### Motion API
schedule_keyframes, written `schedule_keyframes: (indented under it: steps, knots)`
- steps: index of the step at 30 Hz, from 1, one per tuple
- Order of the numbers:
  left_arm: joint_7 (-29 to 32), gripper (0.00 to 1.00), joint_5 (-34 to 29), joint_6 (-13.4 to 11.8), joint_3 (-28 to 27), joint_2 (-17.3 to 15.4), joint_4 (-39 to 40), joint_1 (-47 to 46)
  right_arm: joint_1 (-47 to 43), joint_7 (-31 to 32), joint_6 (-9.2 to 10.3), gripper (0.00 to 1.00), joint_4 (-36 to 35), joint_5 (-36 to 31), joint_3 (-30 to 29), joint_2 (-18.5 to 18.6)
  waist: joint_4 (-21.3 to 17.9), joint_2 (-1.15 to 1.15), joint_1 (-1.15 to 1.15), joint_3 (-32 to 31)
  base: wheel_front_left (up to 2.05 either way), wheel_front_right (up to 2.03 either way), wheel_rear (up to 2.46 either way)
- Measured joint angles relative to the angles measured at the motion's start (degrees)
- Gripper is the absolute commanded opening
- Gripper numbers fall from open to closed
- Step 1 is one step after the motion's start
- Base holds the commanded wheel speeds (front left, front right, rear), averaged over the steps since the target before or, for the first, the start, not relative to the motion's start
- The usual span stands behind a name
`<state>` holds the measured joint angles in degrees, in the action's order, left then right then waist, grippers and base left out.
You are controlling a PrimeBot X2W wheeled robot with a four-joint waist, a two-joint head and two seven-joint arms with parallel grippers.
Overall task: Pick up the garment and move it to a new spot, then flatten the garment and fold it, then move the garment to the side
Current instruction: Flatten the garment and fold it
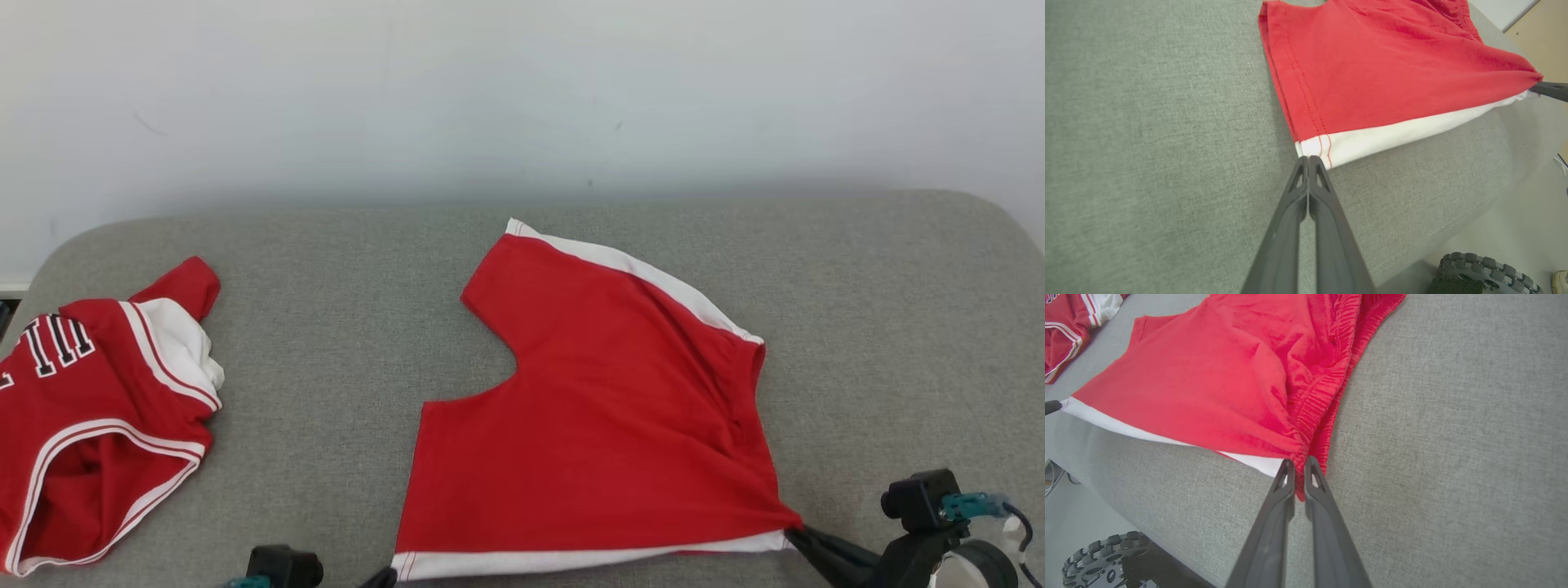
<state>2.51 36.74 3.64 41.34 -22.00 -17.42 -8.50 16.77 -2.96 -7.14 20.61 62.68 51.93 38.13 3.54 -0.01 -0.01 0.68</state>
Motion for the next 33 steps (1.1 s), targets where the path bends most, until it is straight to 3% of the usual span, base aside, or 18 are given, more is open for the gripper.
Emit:
schedule_keyframes:
  steps: [8,16,17,19,20,28,33]
  knots:
    - [2.34,0.00,0.75,-1.38,0.18,-1.04,1.78,3.23,-1.53,2.10,0.68,0.00,-1.38,1.16,0.96,0.26,0.10,0.01,0.00,-0.68,0.00,0.00,0.00]
    - [4.55,0.00,1.68,-2.32,0.16,-0.24,1.89,3.28,-2.25,5.59,3.00,0.04,-1.05,1.07,2.75,0.20,0.69,0.01,0.01,-1.33,0.00,0.00,0.00]
    - [4.76,0.00,1.71,-2.44,0.18,-0.18,1.89,3.31,-2.24,5.95,3.12,0.25,-1.09,1.07,2.76,0.20,0.68,0.01,0.01,-1.34,0.00,0.00,0.00]
    - [5.02,0.00,1.99,-2.64,0.14,-0.04,1.81,3.34,-2.22,6.06,3.18,0.47,-1.12,1.05,2.87,0.22,0.66,0.01,0.01,-1.37,0.00,0.00,0.00]
    - [5.02,1.00,2.88,-3.33,-0.23,0.23,1.70,3.36,-2.22,6.47,3.18,1.00,-1.25,1.37,2.69,0.21,0.61,0.01,0.01,-1.43,0.00,0.00,0.00]
    - [3.91,1.00,5.24,-4.72,-3.41,0.13,4.78,5.83,-4.03,5.38,2.50,1.00,-5.64,7.01,-0.67,1.51,0.30,0.01,0.01,-1.81,0.00,0.00,0.00]
    - [1.76,1.00,6.87,-6.45,-6.59,-2.03,8.98,7.12,-5.67,5.63,2.08,1.00,-11.23,7.64,-0.94,5.97,-0.53,0.01,0.01,-1.92,0.00,0.00,0.00]
